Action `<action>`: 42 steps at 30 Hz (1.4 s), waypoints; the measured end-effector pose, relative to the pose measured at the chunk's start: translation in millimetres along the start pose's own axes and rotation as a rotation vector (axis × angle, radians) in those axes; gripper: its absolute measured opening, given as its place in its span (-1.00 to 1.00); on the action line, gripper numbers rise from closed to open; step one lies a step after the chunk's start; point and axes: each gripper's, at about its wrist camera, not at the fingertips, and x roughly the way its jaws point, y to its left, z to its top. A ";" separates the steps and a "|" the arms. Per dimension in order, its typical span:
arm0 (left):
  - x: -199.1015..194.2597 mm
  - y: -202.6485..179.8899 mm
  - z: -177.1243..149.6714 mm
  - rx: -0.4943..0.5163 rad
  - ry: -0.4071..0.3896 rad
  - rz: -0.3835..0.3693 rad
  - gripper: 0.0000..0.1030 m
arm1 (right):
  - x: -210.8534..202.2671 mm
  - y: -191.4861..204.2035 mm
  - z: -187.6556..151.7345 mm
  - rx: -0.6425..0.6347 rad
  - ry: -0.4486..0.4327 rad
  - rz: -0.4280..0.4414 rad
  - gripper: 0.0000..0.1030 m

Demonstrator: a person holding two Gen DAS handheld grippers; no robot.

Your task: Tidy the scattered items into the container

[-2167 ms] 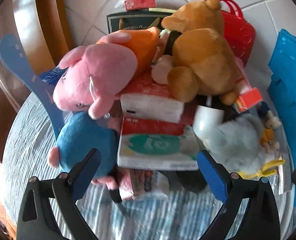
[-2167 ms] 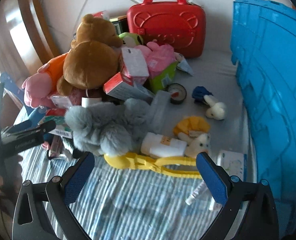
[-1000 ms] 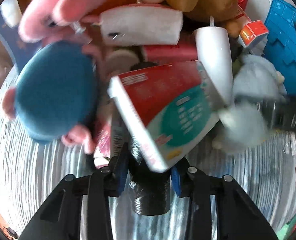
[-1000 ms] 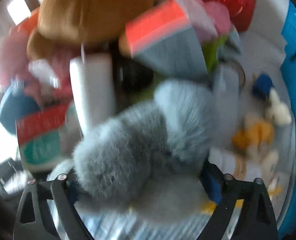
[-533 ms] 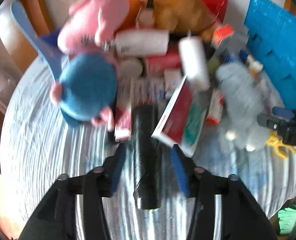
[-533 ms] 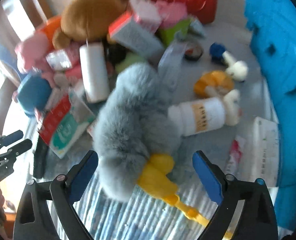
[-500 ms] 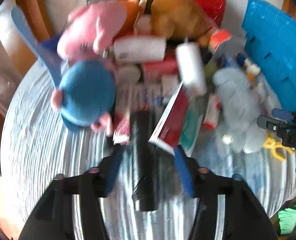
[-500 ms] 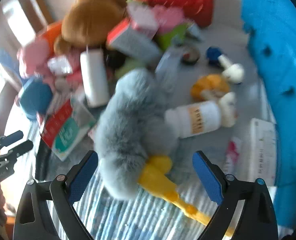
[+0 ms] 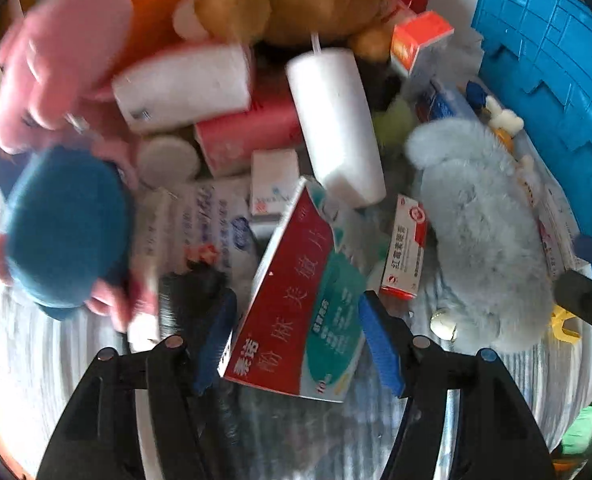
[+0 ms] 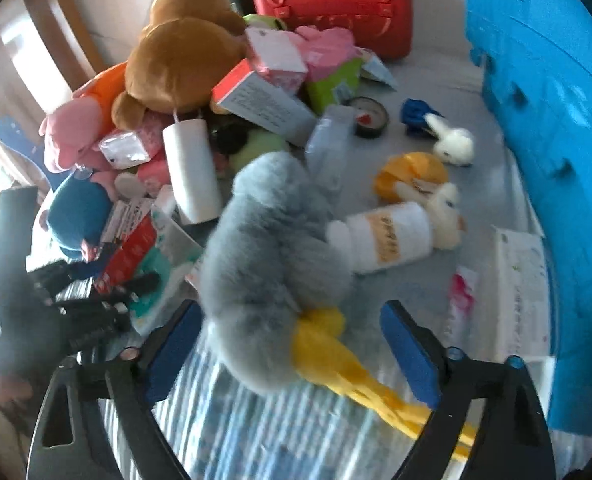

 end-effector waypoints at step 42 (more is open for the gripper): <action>-83.4 -34.3 18.5 0.030 -0.257 -0.042 -0.66 | 11.1 7.3 35.3 -0.004 -0.101 0.000 -0.17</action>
